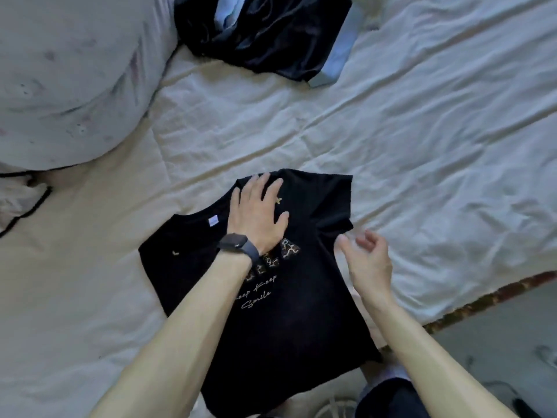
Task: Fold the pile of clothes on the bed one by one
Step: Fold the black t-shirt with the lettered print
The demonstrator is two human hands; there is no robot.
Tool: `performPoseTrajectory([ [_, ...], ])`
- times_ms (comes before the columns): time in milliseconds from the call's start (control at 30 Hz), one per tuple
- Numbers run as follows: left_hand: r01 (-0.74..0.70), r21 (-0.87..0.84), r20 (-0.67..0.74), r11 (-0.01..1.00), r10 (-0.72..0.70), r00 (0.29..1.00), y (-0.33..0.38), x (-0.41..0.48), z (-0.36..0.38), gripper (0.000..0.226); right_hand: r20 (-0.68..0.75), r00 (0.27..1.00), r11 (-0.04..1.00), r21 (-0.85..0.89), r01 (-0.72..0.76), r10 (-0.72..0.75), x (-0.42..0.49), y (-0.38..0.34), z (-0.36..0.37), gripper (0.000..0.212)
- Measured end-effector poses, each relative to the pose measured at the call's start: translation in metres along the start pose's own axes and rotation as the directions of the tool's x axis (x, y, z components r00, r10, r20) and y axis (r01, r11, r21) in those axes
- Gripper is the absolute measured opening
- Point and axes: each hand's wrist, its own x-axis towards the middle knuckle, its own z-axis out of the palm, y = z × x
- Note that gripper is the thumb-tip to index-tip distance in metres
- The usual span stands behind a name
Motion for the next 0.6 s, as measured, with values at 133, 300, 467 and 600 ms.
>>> performPoseTrajectory([
  [133,-0.167,0.090,0.203,0.982,0.147,0.968,0.062,0.079,-0.009,0.057,0.152,0.982,0.978,0.157,-0.139,0.115,0.024,-0.008,-0.006,0.043],
  [300,-0.210,0.074,0.345,0.975,0.172,0.923,0.083,0.124,-0.016,0.021,0.267,0.955,0.934,0.293,-0.207,0.128,0.031,-0.009,0.004,0.014],
  [467,-0.026,-0.114,0.308,0.993,0.060,0.950,0.074,0.130,-0.024,0.007,0.095,0.981,0.876,0.442,-0.195,0.171,0.031,-0.007,0.006,0.009],
  [600,0.011,-0.128,0.385,0.992,0.039,0.922,0.076,0.126,-0.023,0.012,0.081,0.989,0.882,0.448,-0.144,0.120,0.021,-0.007,0.010,0.012],
])
